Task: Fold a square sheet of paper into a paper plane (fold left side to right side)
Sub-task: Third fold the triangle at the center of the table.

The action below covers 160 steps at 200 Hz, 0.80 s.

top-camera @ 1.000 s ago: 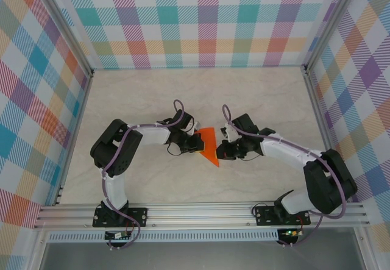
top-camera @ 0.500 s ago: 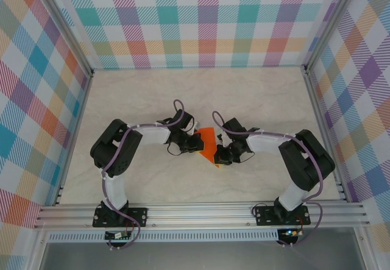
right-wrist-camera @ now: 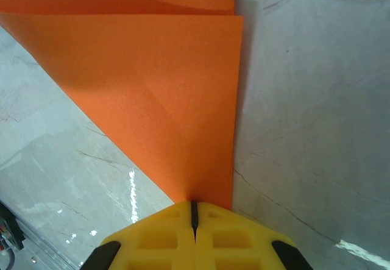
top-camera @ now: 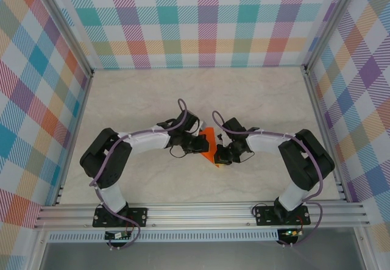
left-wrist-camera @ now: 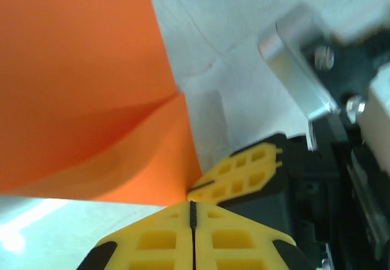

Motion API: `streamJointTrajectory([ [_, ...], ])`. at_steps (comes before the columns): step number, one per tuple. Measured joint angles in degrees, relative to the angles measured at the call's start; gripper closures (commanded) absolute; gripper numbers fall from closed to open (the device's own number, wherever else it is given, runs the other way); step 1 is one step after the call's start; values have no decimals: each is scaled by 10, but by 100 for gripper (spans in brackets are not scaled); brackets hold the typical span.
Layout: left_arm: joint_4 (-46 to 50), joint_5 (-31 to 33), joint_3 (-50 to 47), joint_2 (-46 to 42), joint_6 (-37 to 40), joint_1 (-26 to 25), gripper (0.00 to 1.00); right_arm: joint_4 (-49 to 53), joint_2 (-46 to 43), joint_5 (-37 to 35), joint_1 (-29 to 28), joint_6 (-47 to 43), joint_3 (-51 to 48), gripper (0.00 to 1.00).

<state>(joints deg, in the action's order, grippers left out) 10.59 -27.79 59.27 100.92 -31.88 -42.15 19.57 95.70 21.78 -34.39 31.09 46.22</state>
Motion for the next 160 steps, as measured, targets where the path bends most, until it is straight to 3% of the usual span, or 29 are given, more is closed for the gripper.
streamJointTrajectory([
  [35, -3, 0, 0, 27, -8, -24, 96, 3, 2, 2, 0, 0, 2, 100],
  [160, -19, 0, 0, 63, -16, -24, 97, 7, 3, 1, 0, 0, 5, 100],
])
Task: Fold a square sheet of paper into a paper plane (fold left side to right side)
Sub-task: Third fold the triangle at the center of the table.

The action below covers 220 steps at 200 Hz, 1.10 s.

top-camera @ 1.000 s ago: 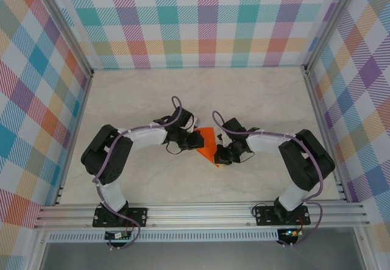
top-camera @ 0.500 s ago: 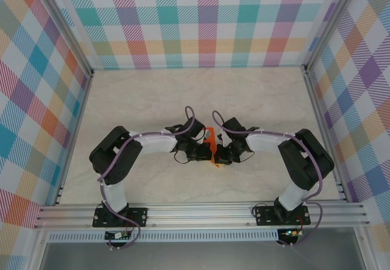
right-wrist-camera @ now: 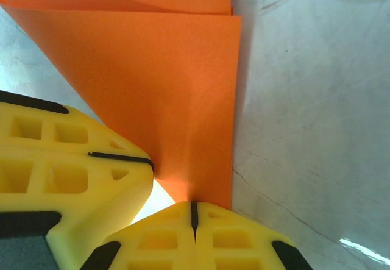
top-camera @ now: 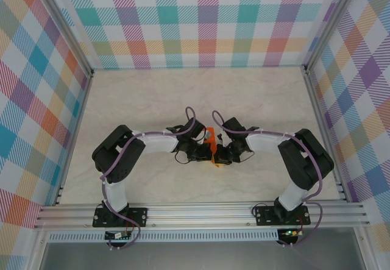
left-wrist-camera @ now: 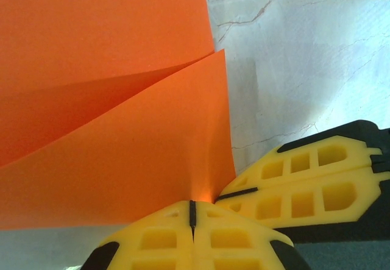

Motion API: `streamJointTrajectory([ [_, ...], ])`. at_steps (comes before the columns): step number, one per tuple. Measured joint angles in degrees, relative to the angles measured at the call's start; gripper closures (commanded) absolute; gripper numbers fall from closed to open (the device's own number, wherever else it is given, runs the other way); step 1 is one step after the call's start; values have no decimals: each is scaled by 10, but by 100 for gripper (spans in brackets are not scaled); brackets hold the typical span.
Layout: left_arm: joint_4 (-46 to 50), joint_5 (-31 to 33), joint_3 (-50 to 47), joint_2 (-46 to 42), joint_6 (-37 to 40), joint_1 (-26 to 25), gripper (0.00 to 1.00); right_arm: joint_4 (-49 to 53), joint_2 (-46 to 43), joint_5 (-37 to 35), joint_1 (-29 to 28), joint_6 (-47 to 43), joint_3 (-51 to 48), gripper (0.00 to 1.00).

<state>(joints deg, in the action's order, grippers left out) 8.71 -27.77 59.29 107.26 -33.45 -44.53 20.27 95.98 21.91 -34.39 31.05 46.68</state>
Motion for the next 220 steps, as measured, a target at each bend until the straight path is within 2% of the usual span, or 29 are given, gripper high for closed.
streamJointTrajectory([
  [84, 16, 15, 1, 0, 18, 16, 98, 8, 3, 0, 0, -2, 6, 100],
  [144, 22, 8, 0, 0, 44, 72, 98, 10, 4, -4, 0, -2, 7, 100],
  [220, 13, -42, -18, 0, 64, 141, 98, 12, 4, -4, 0, -4, 7, 100],
])
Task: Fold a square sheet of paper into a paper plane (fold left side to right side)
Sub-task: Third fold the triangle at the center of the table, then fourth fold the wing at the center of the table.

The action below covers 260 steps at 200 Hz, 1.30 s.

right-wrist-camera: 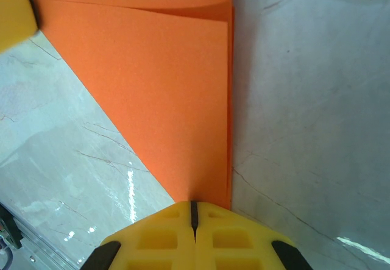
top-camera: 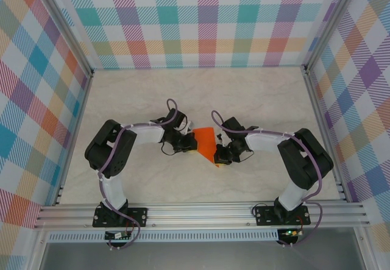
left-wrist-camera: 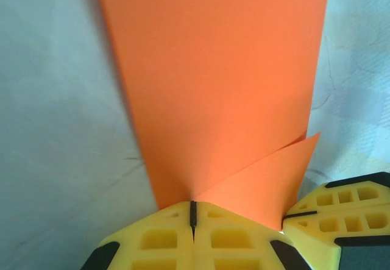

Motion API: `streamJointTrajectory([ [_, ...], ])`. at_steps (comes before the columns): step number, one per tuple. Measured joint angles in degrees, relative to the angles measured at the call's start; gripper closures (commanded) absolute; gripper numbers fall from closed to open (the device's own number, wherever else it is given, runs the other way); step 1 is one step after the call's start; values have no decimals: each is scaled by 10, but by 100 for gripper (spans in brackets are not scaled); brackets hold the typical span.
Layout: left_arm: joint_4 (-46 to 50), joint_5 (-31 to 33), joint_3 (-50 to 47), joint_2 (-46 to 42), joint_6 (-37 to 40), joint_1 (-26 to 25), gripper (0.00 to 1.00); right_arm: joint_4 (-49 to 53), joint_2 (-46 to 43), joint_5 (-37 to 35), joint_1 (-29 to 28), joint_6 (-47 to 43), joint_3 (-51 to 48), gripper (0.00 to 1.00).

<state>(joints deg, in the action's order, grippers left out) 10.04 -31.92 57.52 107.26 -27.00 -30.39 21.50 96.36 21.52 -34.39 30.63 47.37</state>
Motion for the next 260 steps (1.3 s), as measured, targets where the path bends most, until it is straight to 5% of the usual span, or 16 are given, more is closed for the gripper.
streamJointTrajectory([
  [71, 5, -4, -16, -14, 16, 47, 92, -5, -3, 4, 0, 0, -2, 100],
  [162, -23, 32, -135, -209, -56, 63, 58, 63, -110, -97, -1, -37, 40, 55],
  [260, -122, 22, -90, -104, -134, -15, 50, 54, -26, -149, 9, -59, 61, 55],
])
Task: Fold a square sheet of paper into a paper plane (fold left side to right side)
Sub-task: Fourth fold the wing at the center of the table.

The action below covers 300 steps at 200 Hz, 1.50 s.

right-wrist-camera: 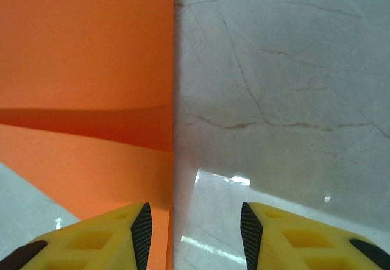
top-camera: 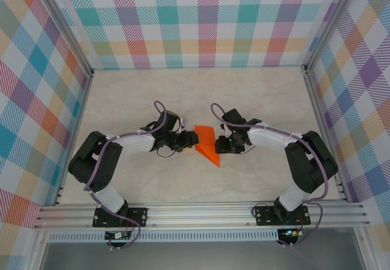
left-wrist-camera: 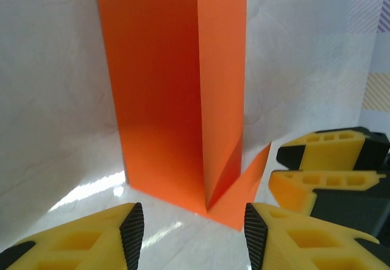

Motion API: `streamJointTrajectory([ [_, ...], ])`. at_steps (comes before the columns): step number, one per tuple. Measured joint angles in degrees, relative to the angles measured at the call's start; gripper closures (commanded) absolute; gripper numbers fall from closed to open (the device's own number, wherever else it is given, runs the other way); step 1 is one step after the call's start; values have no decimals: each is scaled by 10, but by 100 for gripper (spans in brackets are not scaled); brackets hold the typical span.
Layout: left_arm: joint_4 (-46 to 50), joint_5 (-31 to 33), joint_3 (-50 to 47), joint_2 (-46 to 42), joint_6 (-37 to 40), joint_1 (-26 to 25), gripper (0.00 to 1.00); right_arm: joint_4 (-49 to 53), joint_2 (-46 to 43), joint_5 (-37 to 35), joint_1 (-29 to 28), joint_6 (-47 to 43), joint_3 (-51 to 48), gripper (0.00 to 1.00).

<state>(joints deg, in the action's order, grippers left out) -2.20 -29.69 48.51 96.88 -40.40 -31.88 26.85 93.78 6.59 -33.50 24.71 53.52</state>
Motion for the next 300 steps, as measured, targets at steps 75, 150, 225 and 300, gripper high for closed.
streamJointTrajectory([
  [75, -16, -8, 47, 51, -19, -14, 63, -47, -63, -36, -10, -17, -38, 47],
  [150, -9, -6, 70, 51, -27, -15, 63, -109, -119, -163, -169, -32, -83, 45],
  [225, 0, 2, 92, 52, -42, -15, 63, -162, -35, -249, -210, -83, -83, 44],
  [300, 26, 12, 117, 57, -43, -15, 60, -183, -2, -285, -210, -92, -81, 61],
])
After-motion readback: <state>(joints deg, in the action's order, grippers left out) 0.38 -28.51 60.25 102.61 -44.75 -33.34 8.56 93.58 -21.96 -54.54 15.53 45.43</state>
